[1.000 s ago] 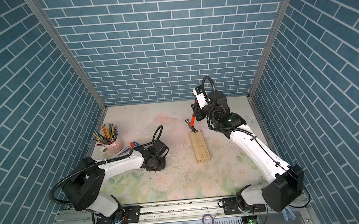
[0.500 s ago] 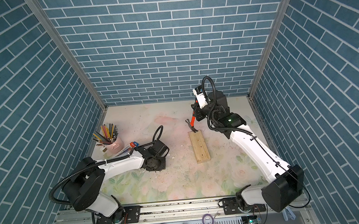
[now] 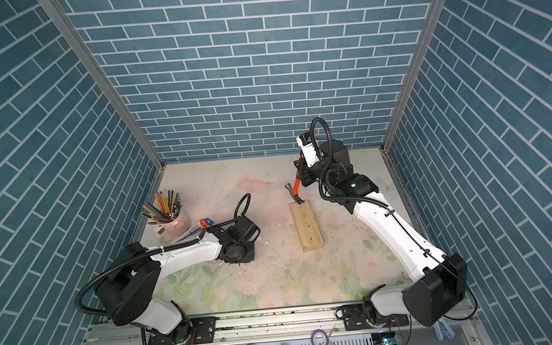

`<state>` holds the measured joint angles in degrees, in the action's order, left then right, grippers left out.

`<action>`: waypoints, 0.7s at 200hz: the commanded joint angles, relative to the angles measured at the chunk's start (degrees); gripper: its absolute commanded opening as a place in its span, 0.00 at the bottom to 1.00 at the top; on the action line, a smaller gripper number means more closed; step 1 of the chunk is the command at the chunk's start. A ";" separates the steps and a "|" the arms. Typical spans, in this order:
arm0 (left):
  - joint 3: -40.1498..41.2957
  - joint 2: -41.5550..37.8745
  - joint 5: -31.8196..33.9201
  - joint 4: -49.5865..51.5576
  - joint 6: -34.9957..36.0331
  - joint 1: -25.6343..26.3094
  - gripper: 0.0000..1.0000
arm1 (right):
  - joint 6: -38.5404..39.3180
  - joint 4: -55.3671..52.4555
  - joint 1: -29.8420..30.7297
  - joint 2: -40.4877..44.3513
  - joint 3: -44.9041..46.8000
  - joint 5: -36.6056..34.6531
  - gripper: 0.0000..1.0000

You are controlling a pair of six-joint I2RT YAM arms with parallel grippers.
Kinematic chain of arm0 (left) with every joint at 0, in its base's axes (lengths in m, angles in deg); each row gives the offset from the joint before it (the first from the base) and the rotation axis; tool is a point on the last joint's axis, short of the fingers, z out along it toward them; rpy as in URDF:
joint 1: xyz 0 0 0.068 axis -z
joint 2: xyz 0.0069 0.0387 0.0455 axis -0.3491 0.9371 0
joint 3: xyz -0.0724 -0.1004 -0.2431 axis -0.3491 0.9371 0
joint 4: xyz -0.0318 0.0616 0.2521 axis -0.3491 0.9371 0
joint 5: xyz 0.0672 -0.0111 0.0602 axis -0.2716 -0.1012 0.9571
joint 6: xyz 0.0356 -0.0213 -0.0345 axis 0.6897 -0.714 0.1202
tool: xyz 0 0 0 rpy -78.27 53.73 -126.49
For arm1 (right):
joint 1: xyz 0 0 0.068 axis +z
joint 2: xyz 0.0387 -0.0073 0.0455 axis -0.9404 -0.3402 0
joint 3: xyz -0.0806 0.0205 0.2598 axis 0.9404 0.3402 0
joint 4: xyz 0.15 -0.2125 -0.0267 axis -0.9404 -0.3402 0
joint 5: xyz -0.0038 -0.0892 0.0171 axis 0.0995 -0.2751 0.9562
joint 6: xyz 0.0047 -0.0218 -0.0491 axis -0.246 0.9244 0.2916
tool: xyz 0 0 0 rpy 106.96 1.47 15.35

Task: Use a claw hammer to pull out a nail
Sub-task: Place the nail at the center of the board, then place the hammer at the center of the board.

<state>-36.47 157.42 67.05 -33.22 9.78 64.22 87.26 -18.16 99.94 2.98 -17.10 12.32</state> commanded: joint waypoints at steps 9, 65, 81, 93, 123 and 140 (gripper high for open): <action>-1.36 -1.80 1.62 1.48 0.45 -0.01 0.30 | 1.89 5.75 -0.12 0.90 -2.98 0.18 0.00; -2.71 -3.13 0.27 -0.59 2.32 0.02 0.44 | 1.91 5.55 -0.16 1.08 -2.76 0.01 0.00; -2.94 -3.65 0.11 -1.27 2.79 -0.02 0.47 | 1.87 5.57 -0.12 1.09 -2.79 -0.04 0.00; -3.38 -3.86 0.17 -1.36 3.54 -0.20 0.52 | 1.96 5.49 -0.16 1.16 -2.82 -0.06 0.00; -3.76 -5.53 0.39 -3.23 5.11 -0.01 0.70 | 2.02 5.44 -0.12 1.16 -2.94 -0.17 0.00; -3.98 -6.57 1.04 -4.70 5.69 -0.11 0.82 | 1.87 5.53 -0.12 1.25 -3.02 -0.17 0.00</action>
<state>-38.80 152.96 66.59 -35.69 14.02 64.22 87.28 -18.16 99.94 2.98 -17.10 12.26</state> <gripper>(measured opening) 0.779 0.202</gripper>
